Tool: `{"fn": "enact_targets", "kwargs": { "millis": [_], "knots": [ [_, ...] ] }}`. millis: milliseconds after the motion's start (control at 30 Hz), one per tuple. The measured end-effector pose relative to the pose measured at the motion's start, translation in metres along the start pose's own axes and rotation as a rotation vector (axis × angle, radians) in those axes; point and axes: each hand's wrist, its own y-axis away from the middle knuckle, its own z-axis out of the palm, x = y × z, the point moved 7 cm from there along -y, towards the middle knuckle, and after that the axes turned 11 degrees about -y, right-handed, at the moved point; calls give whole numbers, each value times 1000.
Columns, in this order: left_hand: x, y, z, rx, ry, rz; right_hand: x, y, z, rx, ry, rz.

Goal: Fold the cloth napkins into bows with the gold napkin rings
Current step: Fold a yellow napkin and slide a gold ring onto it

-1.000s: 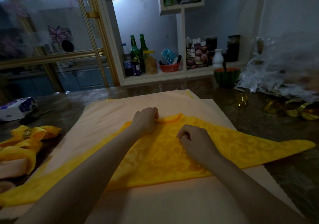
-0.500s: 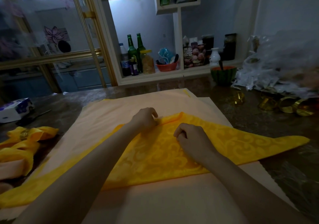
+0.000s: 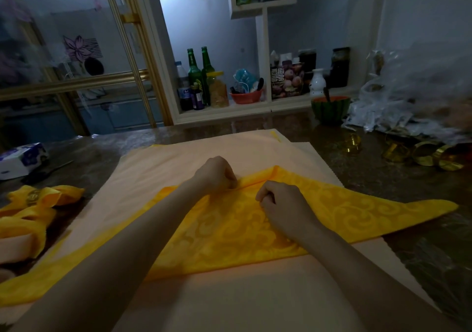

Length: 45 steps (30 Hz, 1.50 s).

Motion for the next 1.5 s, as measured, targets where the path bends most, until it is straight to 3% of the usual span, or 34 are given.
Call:
{"fn": "enact_targets", "kwargs": {
  "millis": [167, 367, 600, 767, 967, 1067, 1234, 1367, 1500],
  "knots": [
    [1, -3, 4, -94, -118, -15, 1, -1, -1, 4, -1, -7],
    [21, 24, 0, 35, -328, 135, -1, 0, -2, 15, 20, -9],
    [8, 31, 5, -105, -55, 136, -1, 1, -2, 25, 26, 6],
    [3, 25, 1, -70, 28, 40, -9, 5, -1, 18, 43, -29],
    [17, 41, -1, 118, -211, 112, -15, 11, -4, 81, 74, -38],
    [21, 54, 5, 91, -198, 148, -25, 13, -7, 91, 234, -104],
    [10, 60, 5, 75, 8, 85, -9, 4, 11, -175, 607, -53],
    [0, 57, 5, 37, 144, 71, 10, 3, 15, -332, 542, 90],
    [-11, 56, 5, 23, 151, 48, 6, 5, 13, -287, 534, 69]
  ]
}}
